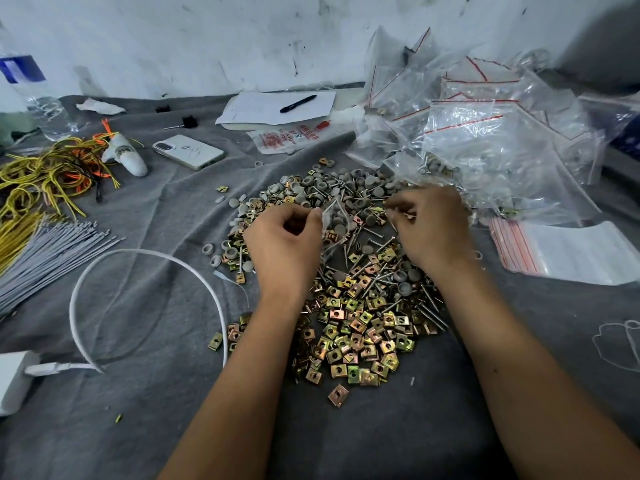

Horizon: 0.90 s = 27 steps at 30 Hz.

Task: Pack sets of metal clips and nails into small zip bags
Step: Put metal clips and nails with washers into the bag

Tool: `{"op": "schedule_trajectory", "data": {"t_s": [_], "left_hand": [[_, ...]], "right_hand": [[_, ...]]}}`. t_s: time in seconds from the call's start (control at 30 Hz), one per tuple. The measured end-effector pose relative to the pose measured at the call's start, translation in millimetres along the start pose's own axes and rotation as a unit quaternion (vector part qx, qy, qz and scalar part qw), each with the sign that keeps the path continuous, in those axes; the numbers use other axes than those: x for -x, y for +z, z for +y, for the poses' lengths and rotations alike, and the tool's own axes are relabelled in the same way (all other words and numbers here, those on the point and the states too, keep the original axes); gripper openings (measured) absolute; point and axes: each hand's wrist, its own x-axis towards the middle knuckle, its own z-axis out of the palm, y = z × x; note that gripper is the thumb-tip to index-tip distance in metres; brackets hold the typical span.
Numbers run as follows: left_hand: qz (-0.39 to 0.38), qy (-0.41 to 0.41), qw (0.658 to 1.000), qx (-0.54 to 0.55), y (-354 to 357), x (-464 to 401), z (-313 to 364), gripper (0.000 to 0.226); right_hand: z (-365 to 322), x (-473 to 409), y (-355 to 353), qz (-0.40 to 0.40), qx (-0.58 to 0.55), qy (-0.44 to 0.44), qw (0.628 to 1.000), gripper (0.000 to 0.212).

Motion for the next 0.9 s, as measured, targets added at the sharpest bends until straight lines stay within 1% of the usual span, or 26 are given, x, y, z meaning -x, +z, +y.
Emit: {"op": "schedule_trajectory", "data": {"t_s": [0.07, 0.13, 0.2, 0.27, 0.37, 0.4, 0.43, 0.5, 0.57, 0.6, 0.67, 0.73, 0.83, 0.9], "left_hand": [[0.000, -0.002, 1.000, 0.005, 0, 0, 0, 0.019], [-0.002, -0.005, 1.000, 0.007, -1, 0, 1, 0.022], [-0.002, -0.007, 1.000, 0.007, 0, 0, 2, 0.021], [-0.001, -0.007, 1.000, 0.007, 0, 0, 2, 0.019], [-0.003, -0.008, 1.000, 0.007, 0, 1, 2, 0.018], [-0.003, -0.008, 1.000, 0.008, 0, 1, 1, 0.017], [-0.003, -0.008, 1.000, 0.009, 0, 1, 2, 0.018], [-0.003, -0.008, 1.000, 0.010, 0, 1, 2, 0.021], [-0.005, -0.003, 1.000, 0.013, 1, 1, 1, 0.023], [-0.007, 0.000, 1.000, 0.012, 1, 1, 1, 0.023], [-0.014, 0.007, 1.000, 0.006, 1, 1, 0, 0.020], [-0.018, 0.011, 1.000, 0.002, 1, 1, 0, 0.016], [-0.014, 0.009, 1.000, -0.001, 1, 0, -1, 0.013], [-0.012, 0.007, 1.000, 0.001, 1, 0, -1, 0.013]], "right_hand": [[-3, 0, 4, -0.059, 0.076, 0.000, 0.995, 0.034], [-5, -4, 7, -0.086, 0.112, 0.023, 0.990, 0.040], [-6, -8, 10, -0.082, 0.129, 0.036, 0.988, 0.039], [-6, -12, 12, -0.079, 0.139, 0.036, 0.986, 0.032], [-5, -10, 16, -0.092, 0.172, 0.029, 0.980, 0.029], [-4, -9, 17, -0.080, 0.166, 0.016, 0.983, 0.028], [-4, -7, 16, -0.053, 0.133, -0.001, 0.990, 0.023], [-7, -3, 12, 0.015, -0.010, -0.021, 1.000, 0.011], [-17, 4, 5, 0.058, -0.138, -0.064, 0.987, 0.012], [-22, 8, 3, 0.057, -0.169, -0.101, 0.979, 0.013], [-31, 14, 2, 0.028, -0.179, -0.178, 0.967, 0.015], [-38, 17, 4, -0.009, -0.158, -0.217, 0.963, 0.019], [-39, 17, 6, -0.041, -0.154, -0.205, 0.966, 0.028], [-37, 16, 5, -0.036, -0.178, -0.189, 0.965, 0.028]]}}
